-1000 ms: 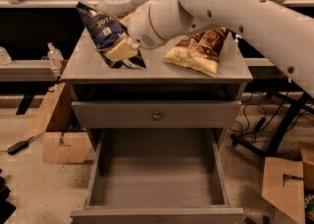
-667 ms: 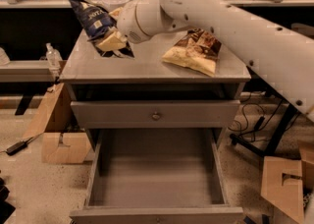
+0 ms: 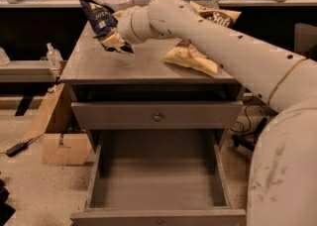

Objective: Pick blue chip bag from middle drawer and place on counter

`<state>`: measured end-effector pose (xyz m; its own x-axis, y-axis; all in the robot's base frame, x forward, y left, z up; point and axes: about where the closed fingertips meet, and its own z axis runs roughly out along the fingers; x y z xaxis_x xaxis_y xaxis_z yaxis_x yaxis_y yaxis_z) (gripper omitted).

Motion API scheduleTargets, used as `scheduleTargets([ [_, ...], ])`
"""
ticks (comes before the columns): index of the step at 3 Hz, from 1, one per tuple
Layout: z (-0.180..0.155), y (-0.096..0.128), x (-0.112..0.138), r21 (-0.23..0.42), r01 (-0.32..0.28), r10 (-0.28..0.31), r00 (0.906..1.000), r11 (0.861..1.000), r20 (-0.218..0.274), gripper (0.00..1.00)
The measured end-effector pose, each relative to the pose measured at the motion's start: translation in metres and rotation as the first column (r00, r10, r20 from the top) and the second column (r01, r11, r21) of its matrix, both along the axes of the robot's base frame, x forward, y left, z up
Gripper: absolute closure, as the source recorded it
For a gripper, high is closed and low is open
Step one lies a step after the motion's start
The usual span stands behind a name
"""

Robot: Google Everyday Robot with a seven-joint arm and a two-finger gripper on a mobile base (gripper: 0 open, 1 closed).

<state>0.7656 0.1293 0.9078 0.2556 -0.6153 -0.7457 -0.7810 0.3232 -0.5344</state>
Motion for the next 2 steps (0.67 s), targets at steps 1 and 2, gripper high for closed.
scheduleTargets([
  [1,-0.0207,-0.0251,0.0356,-0.004,0.123,-0.123,0.9922,0.992,0.016,1.00],
  [2,-0.0209,-0.0298,0.0398,0.002,0.140,-0.140,0.9900,0.990,0.016,0.75],
])
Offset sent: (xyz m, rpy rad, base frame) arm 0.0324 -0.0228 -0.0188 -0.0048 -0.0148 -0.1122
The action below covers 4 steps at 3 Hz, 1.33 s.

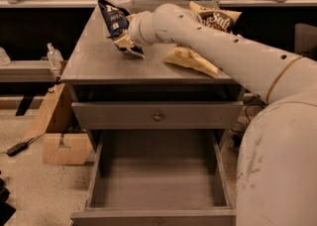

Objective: Pick blue chip bag from middle drawer and place on counter

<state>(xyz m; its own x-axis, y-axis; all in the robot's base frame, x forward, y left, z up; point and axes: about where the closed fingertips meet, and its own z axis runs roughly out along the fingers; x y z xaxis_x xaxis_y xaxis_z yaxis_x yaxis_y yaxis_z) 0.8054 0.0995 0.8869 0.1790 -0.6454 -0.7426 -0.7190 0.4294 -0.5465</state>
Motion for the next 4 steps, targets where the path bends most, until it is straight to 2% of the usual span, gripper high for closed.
scheduleTargets([
  [3,-0.0039,0.0057,-0.0005,0.000,-0.007,0.007,1.0000,1.000,-0.005,0.05],
  [4,-0.0047,0.0068,-0.0007,0.000,-0.008,0.008,0.9999,1.000,-0.006,0.00],
])
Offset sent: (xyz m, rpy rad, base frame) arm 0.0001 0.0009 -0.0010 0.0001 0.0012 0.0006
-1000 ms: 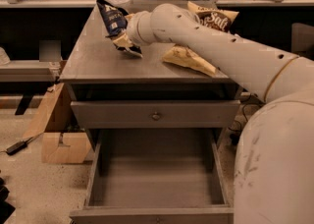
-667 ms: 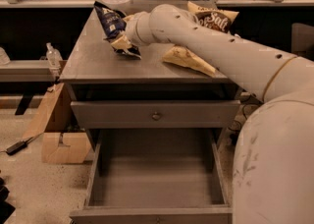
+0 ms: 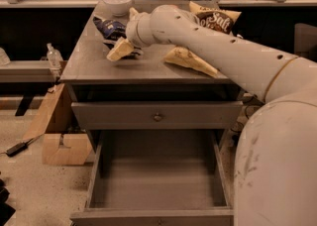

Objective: Pick blue chip bag from middle drawer and place on counter

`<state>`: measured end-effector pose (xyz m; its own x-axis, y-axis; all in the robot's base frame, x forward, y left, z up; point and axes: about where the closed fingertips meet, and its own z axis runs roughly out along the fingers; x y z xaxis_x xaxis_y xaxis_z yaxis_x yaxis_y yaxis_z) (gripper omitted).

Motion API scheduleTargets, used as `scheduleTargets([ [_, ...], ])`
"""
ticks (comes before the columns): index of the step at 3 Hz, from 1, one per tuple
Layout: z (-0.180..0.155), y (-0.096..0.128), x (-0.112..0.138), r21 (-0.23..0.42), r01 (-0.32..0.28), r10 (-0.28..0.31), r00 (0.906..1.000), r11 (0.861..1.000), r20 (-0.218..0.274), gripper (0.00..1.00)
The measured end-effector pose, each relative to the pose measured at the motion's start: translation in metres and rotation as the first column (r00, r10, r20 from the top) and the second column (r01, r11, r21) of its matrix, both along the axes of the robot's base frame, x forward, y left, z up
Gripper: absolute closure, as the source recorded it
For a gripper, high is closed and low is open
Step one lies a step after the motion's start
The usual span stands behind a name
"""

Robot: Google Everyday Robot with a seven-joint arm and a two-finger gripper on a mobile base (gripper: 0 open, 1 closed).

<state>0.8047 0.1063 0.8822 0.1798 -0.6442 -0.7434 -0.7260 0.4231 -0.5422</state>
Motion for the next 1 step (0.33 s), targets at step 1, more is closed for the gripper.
scheduleTargets([
  [1,0.0000,0.0000,0.0000,0.000,0.000,0.000,1.0000,1.000,0.000,0.00],
])
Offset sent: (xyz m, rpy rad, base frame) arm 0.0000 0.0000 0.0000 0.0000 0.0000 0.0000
